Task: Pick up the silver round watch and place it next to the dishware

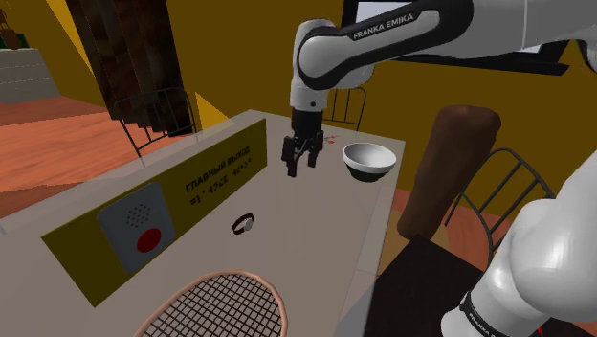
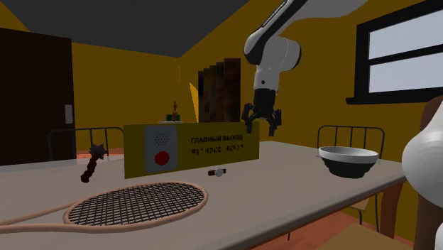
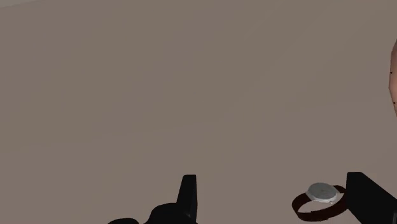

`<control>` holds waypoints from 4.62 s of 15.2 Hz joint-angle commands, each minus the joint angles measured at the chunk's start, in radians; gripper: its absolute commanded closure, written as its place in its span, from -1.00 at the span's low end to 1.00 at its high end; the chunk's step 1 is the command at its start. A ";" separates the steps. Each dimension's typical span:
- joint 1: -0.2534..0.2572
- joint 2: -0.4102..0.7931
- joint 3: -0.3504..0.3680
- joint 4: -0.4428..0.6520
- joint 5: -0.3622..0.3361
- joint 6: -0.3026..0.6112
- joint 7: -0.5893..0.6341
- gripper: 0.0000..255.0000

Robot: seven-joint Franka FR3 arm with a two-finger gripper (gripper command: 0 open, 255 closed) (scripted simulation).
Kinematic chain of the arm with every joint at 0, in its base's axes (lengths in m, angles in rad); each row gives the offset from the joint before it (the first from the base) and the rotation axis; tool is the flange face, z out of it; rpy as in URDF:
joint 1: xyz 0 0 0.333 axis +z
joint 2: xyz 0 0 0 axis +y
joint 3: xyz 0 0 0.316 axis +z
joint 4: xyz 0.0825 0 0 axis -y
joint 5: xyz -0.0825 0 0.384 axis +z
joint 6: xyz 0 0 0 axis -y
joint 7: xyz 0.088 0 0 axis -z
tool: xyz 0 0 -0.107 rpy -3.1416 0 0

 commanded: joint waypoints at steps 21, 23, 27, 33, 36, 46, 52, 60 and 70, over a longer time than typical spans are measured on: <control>0.089 0.542 0.065 0.361 -0.011 0.127 0.012 -1.00; 0.089 0.543 0.065 0.361 -0.011 0.127 0.012 -1.00; 0.089 0.543 0.065 0.361 -0.011 0.127 0.012 -1.00; 0.089 0.543 0.065 0.361 -0.011 0.126 0.012 1.00; 0.089 0.543 0.065 0.361 -0.011 0.126 0.012 1.00; 0.087 0.500 0.066 0.409 -0.011 0.038 0.027 1.00; 0.085 0.476 0.067 0.455 -0.012 -0.031 0.038 1.00; 0.083 0.455 0.068 0.532 -0.012 -0.128 0.055 1.00; 0.083 0.449 0.069 0.654 -0.014 -0.254 0.078 1.00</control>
